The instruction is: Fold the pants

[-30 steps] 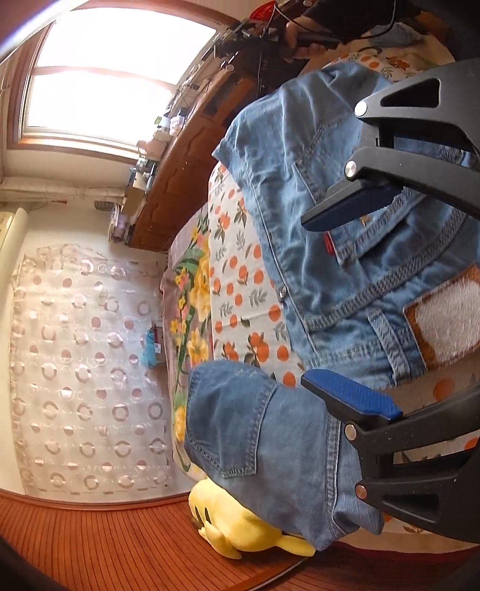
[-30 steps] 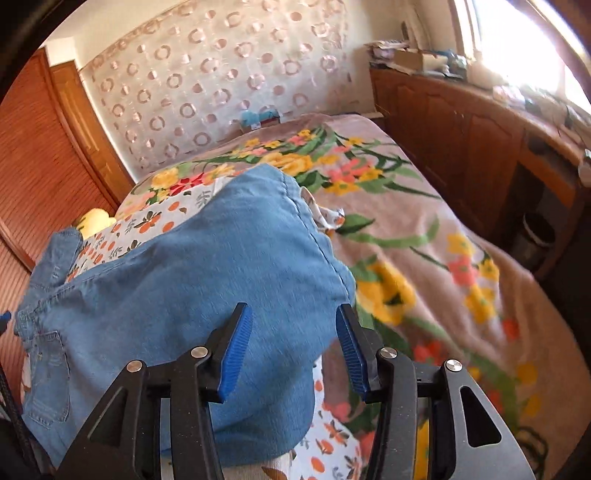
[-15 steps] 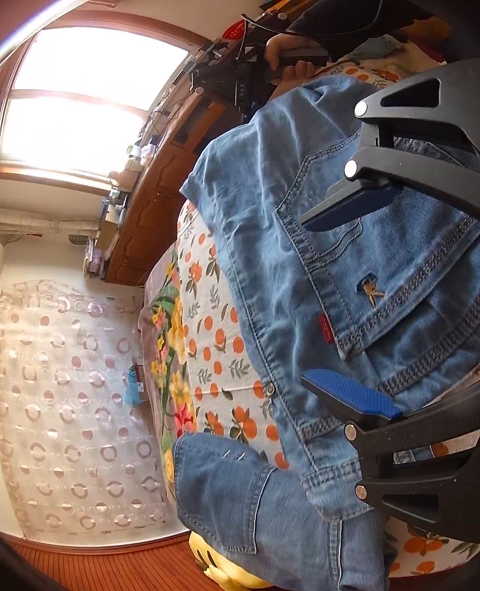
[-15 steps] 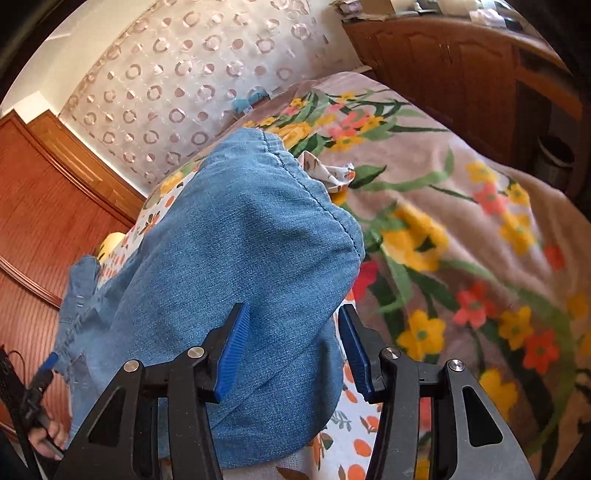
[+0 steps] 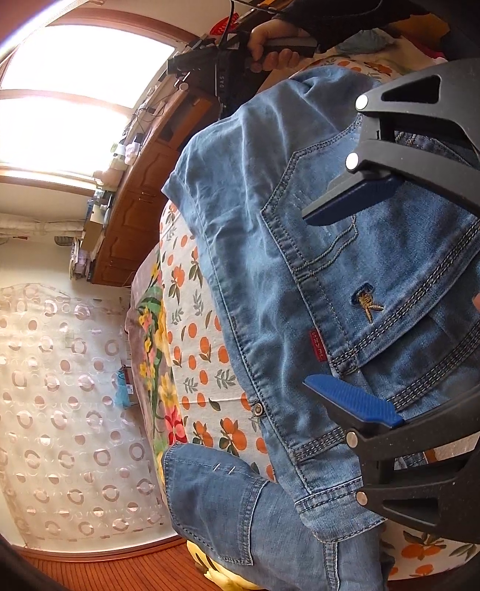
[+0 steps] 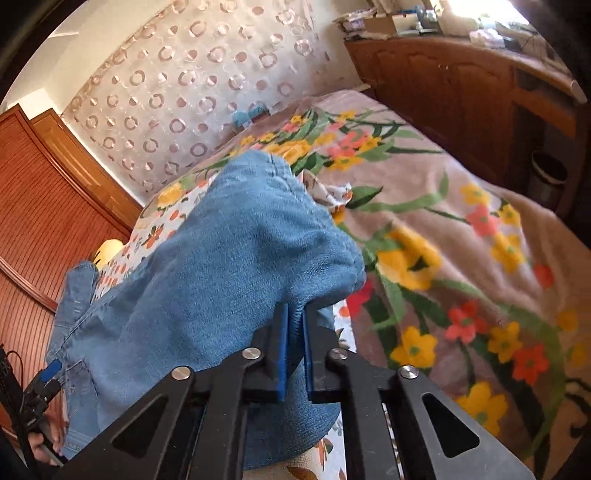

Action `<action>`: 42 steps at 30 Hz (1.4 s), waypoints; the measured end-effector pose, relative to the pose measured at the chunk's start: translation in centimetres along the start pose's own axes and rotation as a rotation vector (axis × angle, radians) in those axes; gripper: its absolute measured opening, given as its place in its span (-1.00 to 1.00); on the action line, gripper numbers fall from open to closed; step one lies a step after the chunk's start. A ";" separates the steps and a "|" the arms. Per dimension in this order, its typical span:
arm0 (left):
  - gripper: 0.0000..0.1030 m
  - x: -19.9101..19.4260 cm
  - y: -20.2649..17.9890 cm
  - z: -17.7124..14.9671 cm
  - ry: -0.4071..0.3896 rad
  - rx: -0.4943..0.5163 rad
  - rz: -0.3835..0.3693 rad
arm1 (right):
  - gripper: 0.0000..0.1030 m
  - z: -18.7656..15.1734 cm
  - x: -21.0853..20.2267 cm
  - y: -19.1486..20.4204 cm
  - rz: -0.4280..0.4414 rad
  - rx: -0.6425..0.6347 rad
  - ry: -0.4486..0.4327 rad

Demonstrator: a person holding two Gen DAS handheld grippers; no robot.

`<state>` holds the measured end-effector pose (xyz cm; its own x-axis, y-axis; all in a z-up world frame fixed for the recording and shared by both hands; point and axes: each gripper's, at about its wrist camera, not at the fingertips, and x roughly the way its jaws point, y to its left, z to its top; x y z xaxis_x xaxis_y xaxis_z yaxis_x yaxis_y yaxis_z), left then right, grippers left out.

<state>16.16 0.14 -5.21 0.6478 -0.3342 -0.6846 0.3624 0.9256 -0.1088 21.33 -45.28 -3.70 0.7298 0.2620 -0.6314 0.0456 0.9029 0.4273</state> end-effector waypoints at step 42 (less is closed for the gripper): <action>0.67 -13.1 9.8 -5.9 -0.157 -0.201 0.206 | -0.94 -18.1 -0.4 32.7 0.440 -0.628 0.033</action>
<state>7.26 14.64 -1.61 0.7948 -0.1447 -0.5894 0.0836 0.9880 -0.1298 10.13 -9.68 -1.17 0.5700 0.6433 -0.5111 -0.6476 0.7346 0.2023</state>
